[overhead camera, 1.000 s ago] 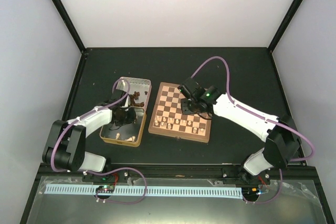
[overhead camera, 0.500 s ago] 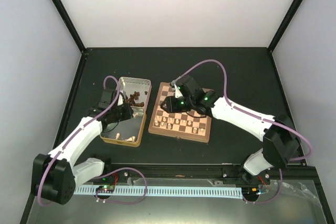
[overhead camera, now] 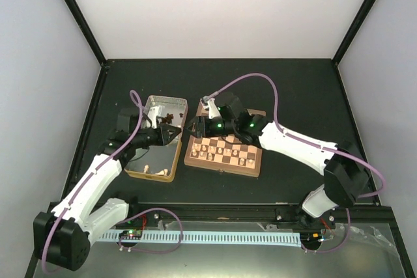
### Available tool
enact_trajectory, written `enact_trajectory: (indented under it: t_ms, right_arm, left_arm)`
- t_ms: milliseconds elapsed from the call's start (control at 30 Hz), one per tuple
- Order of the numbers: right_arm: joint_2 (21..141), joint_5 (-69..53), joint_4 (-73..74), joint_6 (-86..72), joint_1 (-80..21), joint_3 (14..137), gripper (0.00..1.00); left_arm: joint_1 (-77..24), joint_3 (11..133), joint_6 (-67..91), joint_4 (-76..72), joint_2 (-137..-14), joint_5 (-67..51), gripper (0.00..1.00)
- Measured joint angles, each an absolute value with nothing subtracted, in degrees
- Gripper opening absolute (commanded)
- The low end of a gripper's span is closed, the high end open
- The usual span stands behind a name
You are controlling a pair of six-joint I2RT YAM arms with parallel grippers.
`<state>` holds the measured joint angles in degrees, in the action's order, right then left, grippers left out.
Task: Set up the chess pieces on the board
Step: Place the chess piece on the chessboard.
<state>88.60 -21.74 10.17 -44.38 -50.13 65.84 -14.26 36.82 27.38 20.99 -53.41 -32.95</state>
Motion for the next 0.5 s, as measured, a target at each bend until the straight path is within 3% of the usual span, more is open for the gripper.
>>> enact_trajectory:
  t_ms: [233,500]
  right_arm:
    - [84.88,-21.58,9.80,-46.59,-49.74,65.23,0.55]
    - [78.94,-21.10,10.46,-48.77,-48.69,63.26,0.45]
  left_arm:
    - [-17.30,36.80,26.46,12.38,-51.05,-41.74,0.02]
    - [-22.02,36.71,25.34,6.46,-49.74,-43.16,0.02]
